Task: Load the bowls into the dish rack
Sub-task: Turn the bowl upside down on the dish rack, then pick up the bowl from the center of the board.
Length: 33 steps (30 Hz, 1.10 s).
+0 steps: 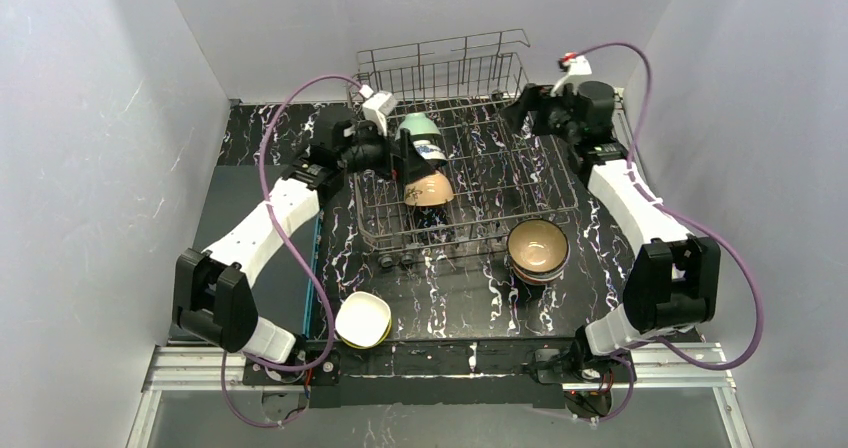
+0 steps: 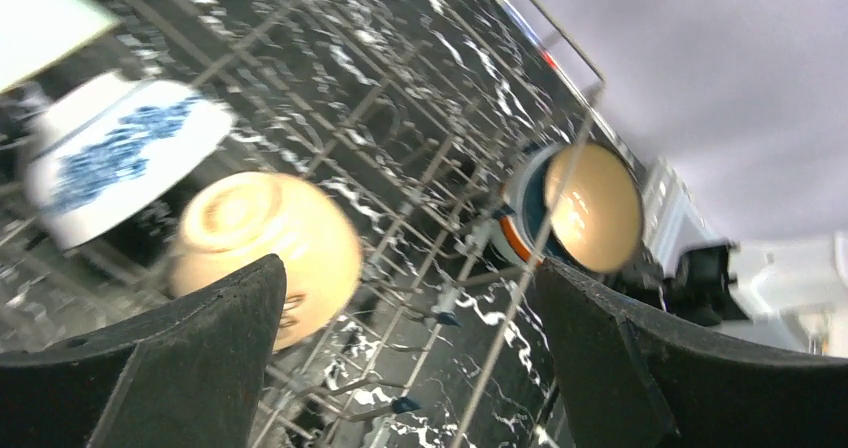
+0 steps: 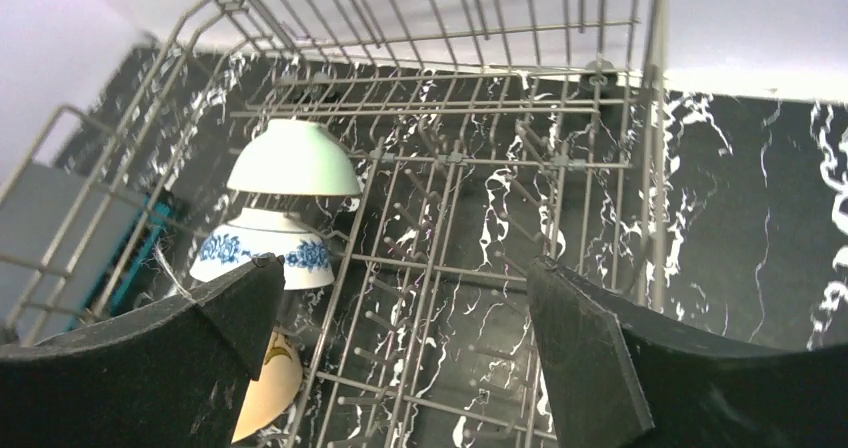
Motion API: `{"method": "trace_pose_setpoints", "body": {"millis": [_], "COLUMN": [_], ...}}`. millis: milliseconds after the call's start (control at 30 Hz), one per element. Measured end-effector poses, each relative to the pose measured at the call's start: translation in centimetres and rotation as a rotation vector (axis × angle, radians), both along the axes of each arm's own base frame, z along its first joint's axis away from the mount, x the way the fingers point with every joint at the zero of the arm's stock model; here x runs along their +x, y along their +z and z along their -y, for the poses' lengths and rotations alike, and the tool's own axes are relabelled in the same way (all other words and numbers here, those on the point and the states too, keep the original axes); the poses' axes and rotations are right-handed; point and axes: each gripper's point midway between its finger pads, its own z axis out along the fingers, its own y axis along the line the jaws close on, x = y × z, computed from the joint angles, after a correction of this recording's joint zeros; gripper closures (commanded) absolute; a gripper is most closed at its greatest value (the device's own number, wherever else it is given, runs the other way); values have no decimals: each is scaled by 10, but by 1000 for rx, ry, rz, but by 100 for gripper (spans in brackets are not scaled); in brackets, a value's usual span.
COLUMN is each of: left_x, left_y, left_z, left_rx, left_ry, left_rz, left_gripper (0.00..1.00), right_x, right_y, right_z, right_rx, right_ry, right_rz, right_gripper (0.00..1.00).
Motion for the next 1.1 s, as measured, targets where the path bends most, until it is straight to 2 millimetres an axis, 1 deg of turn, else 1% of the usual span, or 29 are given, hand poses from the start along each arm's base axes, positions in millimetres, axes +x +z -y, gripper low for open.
{"method": "trace_pose_setpoints", "body": {"millis": [33, 67, 133, 267, 367, 467, 567, 700, 800, 867, 967, 1100], "left_x": [-7, -15, -33, -64, -94, -122, -141, -155, -161, -164, -163, -164], "left_y": [0, 1, 5, 7, -3, -12, -17, -20, -27, -29, -31, -55], "left_z": [7, 16, 34, 58, 69, 80, 88, 100, 108, 118, 138, 154], "left_rx": [-1, -2, -7, -26, -30, -19, -7, 20, 95, 154, 243, 364], "left_ry": [-38, -85, -192, -367, -500, -633, -728, -808, -858, -898, -947, -1001], "left_rz": [12, 30, 76, 184, 280, 412, 542, 699, 784, 821, 871, 878], "left_gripper": [9, 9, 9, 9, 9, 9, 9, 9, 15, 17, 18, 24], "right_x": [1, 1, -1, -5, -8, -10, -11, -17, -28, -31, -36, -39], "right_y": [-2, -3, -5, -4, -4, -6, -7, -5, 1, 8, 14, 14], "right_z": [13, 21, 29, 24, 19, 17, 17, 19, 21, 22, 25, 29], "right_rx": [43, 75, 161, 269, 315, 327, 327, 338, 340, 335, 307, 266], "right_ry": [-31, -49, -59, -18, 15, 28, 27, 16, 11, 9, 2, -18], "right_rz": [-20, -33, -68, -124, -156, -173, -181, -185, -173, -156, -133, -129], "right_gripper": [1, 1, 1, 1, 1, 1, 1, 1, 1, 1, 1, 1]}}
